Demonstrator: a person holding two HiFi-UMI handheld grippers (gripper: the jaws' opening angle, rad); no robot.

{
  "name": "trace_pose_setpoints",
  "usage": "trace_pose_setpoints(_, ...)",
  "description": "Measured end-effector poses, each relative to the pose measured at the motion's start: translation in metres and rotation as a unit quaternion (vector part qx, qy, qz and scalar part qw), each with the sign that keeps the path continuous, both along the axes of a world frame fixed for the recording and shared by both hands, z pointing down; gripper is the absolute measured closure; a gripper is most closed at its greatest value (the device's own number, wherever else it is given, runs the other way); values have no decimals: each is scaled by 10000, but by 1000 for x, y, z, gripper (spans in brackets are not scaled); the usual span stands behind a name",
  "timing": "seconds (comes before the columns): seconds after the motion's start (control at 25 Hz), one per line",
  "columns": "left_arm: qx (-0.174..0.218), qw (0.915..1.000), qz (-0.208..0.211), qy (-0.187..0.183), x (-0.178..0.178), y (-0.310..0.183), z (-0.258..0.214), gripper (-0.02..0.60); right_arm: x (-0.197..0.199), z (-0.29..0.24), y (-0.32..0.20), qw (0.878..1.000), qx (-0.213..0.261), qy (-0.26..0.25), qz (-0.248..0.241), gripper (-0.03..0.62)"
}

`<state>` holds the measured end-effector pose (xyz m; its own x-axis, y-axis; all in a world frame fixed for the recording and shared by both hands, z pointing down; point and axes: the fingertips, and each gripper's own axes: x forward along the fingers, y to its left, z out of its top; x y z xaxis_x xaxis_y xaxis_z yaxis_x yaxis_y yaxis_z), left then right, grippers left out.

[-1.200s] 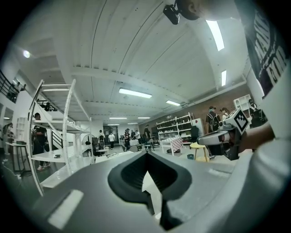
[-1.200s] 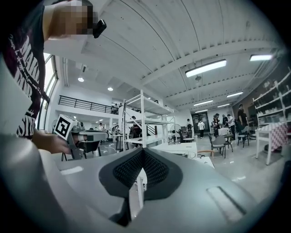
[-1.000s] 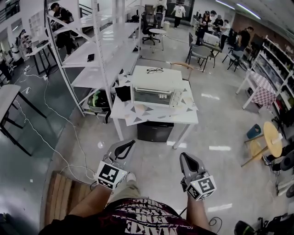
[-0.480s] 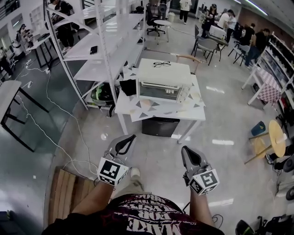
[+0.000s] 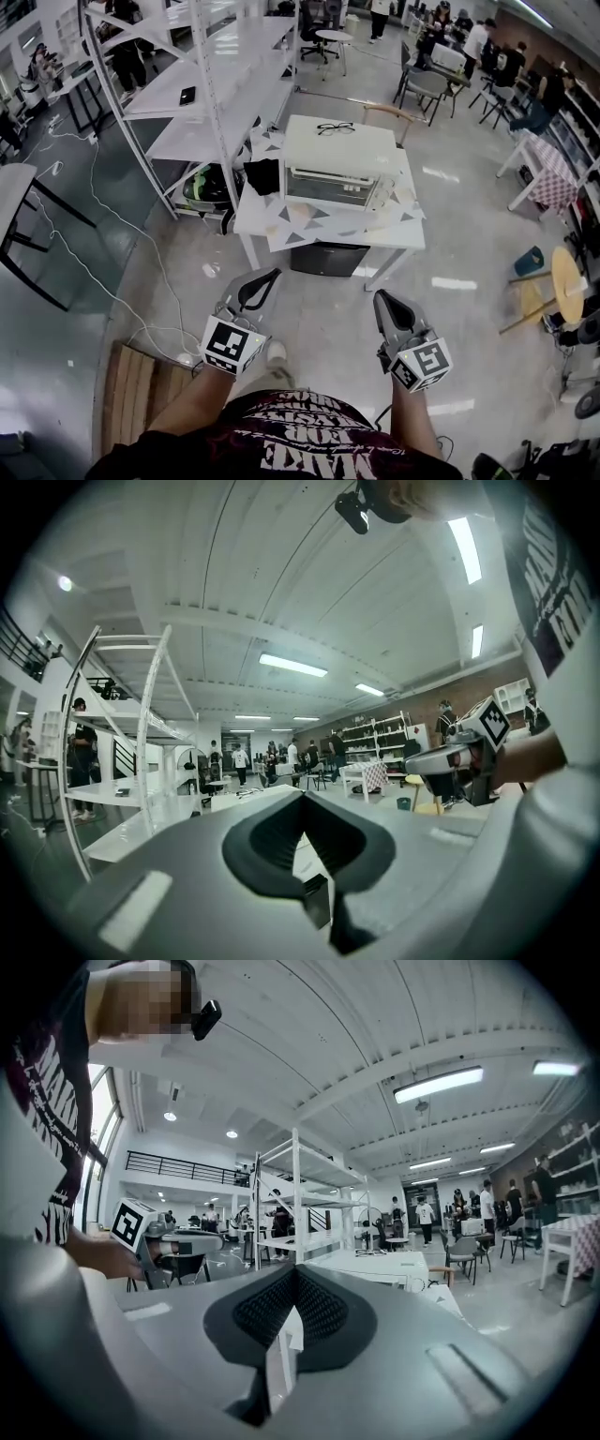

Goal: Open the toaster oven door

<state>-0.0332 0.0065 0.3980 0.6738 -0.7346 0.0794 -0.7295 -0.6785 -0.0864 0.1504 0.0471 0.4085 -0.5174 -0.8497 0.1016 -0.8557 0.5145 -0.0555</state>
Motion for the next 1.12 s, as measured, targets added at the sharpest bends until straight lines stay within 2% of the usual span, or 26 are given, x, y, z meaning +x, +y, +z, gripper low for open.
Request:
trace_pose_setpoints(0.6, -81, 9998, 174, 14, 7, -66, 7, 578, 0, 12, -64, 9997, -208, -25, 130, 568)
trace_pose_setpoints(0.72, -178, 9997, 158, -9, 0, -76, 12, 578, -9, 15, -76, 9996, -260, -42, 67, 568)
trace_pose_setpoints(1.04, -74, 9999, 40, 73, -23, -108, 3, 578, -38, 9, -113, 9997, -223, 9, -136, 568)
trace_pose_setpoints(1.12, -158, 9998, 71, 57, -26, -114, 6, 578, -45, 7, -122, 9997, -206, 16, -161, 568)
